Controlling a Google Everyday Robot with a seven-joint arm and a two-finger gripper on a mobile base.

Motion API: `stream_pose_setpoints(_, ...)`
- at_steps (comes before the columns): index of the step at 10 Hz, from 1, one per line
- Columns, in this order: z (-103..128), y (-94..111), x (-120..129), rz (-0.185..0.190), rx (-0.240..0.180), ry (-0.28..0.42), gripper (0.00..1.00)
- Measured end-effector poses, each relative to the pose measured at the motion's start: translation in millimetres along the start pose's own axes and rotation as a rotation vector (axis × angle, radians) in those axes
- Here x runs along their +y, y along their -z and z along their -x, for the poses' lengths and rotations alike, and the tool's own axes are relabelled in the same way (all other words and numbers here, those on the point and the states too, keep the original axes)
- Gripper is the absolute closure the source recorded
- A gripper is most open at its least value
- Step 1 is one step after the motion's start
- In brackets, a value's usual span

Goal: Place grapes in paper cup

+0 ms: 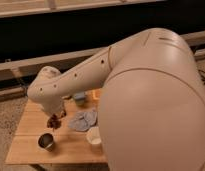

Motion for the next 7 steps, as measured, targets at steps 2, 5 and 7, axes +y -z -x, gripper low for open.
stream_pose_setpoints(2, -6.2, 1.7, -19.6, 0.000, -0.001, -0.037, 1.00)
stream_pose_setpoints(5, -14.1, 5.7, -50.5, -0.006, -0.002, -0.087, 1.00)
stream_pose_setpoints(7, -18.3, 9.6, -72.6, -0.012, -0.006, -0.123, 1.00)
